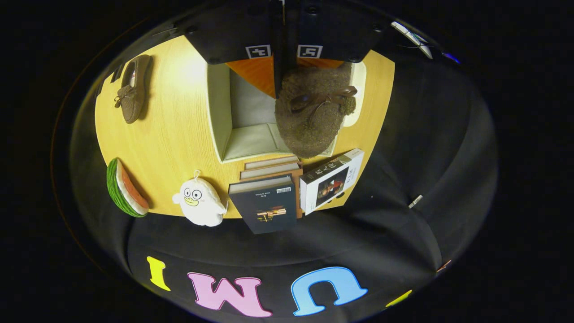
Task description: Open the storage box then place both shoes into the box .Put the left shoe in first, then the right shoe, with the right side of both shoes facing outward in a uniform manner.
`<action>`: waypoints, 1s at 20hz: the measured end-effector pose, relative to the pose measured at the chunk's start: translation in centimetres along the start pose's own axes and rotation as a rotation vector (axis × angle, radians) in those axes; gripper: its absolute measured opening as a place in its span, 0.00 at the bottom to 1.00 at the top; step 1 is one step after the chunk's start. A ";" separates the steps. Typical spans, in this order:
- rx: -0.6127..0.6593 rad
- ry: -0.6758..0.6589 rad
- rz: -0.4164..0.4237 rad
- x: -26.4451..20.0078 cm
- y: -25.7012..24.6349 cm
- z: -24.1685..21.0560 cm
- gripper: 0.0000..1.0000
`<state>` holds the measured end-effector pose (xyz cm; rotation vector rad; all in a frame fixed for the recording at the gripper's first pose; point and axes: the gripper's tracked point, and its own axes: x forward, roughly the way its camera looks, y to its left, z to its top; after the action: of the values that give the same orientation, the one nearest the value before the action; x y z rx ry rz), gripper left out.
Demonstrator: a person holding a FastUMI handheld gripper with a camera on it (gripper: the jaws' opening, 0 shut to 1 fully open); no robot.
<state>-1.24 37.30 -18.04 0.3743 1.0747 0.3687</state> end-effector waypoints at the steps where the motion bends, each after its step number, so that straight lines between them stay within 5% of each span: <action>1: 0.003 0.006 -0.006 0.4 0.0 -0.2 0.07; 14: -0.026 0.019 -0.039 4.8 1.4 -1.4 0.10; 17: -0.041 0.056 0.010 5.0 2.5 -2.7 0.28; 20: -0.071 0.081 0.052 4.3 2.6 -3.6 0.69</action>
<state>-2.91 41.99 -21.71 0.3265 1.1294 0.4707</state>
